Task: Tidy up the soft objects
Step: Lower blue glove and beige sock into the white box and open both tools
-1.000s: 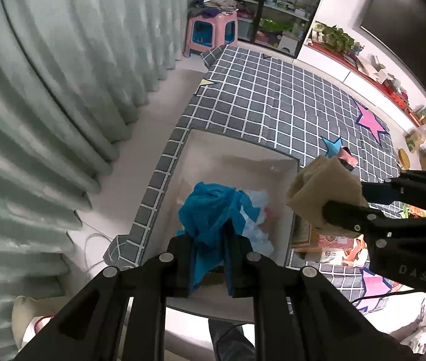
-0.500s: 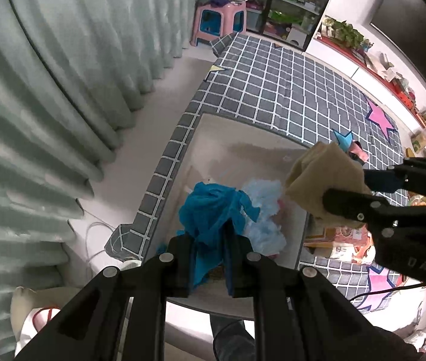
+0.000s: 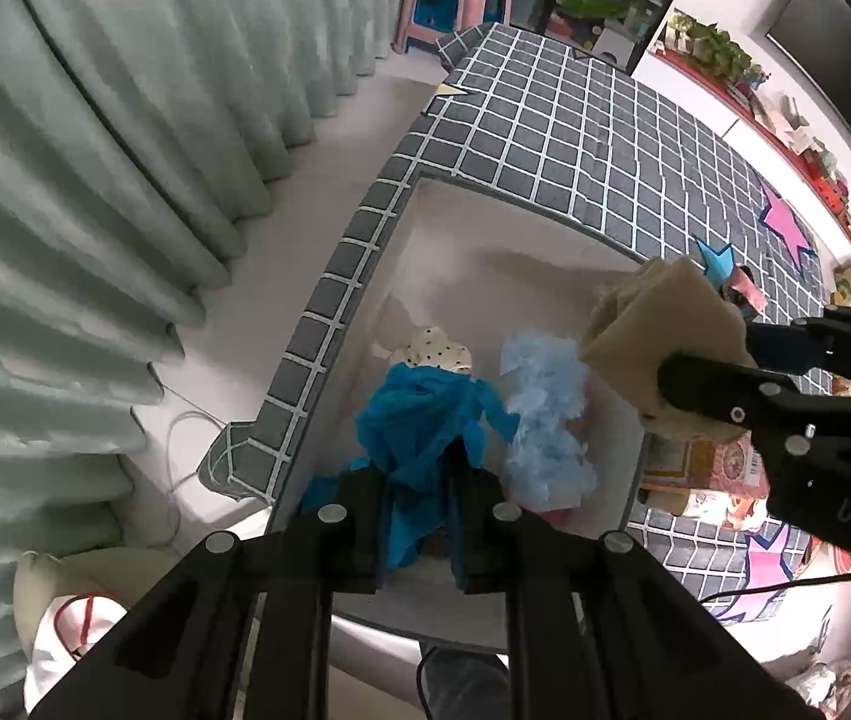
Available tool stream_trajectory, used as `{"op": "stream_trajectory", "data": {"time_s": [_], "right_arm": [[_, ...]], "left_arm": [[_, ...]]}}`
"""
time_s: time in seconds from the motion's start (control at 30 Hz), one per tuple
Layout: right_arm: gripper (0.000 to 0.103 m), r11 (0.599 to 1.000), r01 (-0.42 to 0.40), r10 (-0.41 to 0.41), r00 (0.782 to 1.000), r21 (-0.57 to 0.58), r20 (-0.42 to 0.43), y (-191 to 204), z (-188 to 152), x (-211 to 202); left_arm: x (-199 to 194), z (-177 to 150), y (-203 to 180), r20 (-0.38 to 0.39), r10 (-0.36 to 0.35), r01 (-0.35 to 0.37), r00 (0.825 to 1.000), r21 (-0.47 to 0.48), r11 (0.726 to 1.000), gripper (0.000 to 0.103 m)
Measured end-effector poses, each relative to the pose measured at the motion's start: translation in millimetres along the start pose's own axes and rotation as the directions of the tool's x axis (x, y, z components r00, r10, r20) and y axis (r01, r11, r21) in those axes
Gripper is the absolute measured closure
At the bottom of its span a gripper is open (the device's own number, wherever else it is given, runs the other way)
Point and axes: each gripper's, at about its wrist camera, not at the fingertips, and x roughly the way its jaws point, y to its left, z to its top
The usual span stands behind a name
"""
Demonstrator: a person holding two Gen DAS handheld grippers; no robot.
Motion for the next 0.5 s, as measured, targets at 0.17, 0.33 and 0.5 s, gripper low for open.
{"op": "stream_trajectory", "data": {"time_s": [0.17,0.33,0.5], "right_arm": [[0.066,1.0,0.004,-0.004,1.0,0.011,-0.016,-2.9,10.2,13.6],[0.066,1.0,0.011,-0.011,1.0,0.016,-0.025,-5.8,18.8,23.2],[0.066,1.0,0.027,-0.026,0.999,0.009,-0.034,-9.4,25.1,31.0]], "left_arm": [[13.7,7.7,-6.6,-0.012,0.012,-0.011,1.0,0.01,1.0,0.086],[25.5,12.7,-9.5,-0.03,0.01,-0.01,1.0,0.002,1.0,0.086],[35.6,15.5,-8.1,-0.049,0.016,-0.016,0.999,-0.014,1.0,0.086]]}}
